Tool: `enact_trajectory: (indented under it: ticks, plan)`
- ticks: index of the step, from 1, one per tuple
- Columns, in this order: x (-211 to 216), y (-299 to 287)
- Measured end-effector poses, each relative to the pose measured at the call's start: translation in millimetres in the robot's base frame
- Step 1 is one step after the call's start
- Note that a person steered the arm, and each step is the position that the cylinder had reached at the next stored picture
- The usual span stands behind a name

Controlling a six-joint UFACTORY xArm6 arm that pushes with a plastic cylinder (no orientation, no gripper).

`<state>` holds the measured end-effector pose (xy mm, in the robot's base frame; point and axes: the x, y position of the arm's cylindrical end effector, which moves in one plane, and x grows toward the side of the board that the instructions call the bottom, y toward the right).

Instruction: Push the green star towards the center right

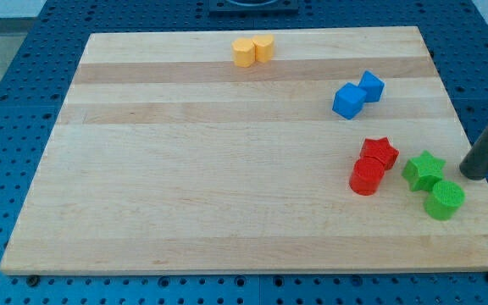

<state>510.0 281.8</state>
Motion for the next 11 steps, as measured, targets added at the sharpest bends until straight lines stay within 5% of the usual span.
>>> enact_trajectory:
  ticks: [1,5,11]
  plan:
    - [70,5]
    - [98,-68]
    - [-38,-68]
